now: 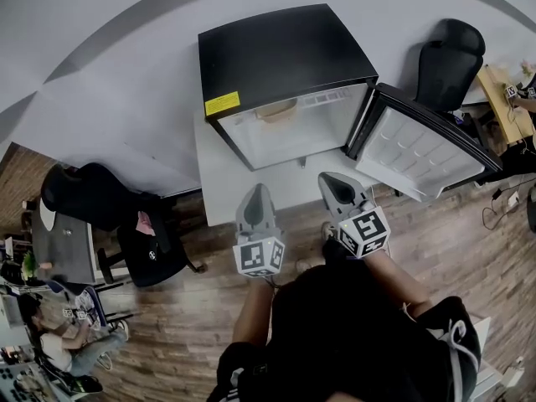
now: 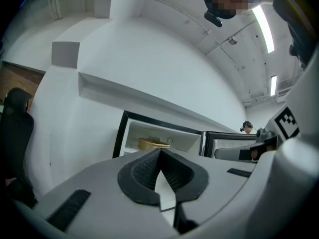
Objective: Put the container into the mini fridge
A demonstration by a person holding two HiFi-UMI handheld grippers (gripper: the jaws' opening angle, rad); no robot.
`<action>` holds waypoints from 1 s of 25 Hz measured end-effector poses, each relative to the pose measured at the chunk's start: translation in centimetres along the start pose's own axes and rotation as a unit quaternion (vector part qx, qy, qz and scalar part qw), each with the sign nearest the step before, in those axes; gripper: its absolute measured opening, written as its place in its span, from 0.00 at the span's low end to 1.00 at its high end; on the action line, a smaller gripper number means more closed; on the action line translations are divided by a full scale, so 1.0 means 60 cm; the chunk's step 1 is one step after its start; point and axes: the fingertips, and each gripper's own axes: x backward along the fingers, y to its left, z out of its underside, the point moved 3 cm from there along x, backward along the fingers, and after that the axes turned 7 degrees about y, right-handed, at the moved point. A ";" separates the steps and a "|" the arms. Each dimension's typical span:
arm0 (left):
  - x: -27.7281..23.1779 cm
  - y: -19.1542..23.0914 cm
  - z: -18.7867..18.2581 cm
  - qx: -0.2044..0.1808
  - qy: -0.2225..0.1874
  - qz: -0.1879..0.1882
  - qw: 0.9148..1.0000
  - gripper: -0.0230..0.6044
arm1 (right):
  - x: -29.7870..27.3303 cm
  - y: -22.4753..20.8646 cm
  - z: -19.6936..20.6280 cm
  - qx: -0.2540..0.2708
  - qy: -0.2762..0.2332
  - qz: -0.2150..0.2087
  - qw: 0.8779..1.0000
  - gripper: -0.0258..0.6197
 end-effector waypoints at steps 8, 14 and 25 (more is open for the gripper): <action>0.092 -0.006 -0.027 0.009 -0.012 -0.003 1.000 0.07 | 0.023 0.043 -0.008 -0.013 -0.001 -0.001 1.000 0.06; 0.135 -0.034 -0.060 -0.013 -0.049 -0.021 0.998 0.07 | 0.046 0.042 -0.021 -0.009 -0.014 -0.024 1.000 0.06; 0.138 -0.067 -0.065 -0.007 -0.056 -0.047 0.997 0.07 | 0.081 0.025 -0.020 -0.002 -0.021 -0.041 0.999 0.06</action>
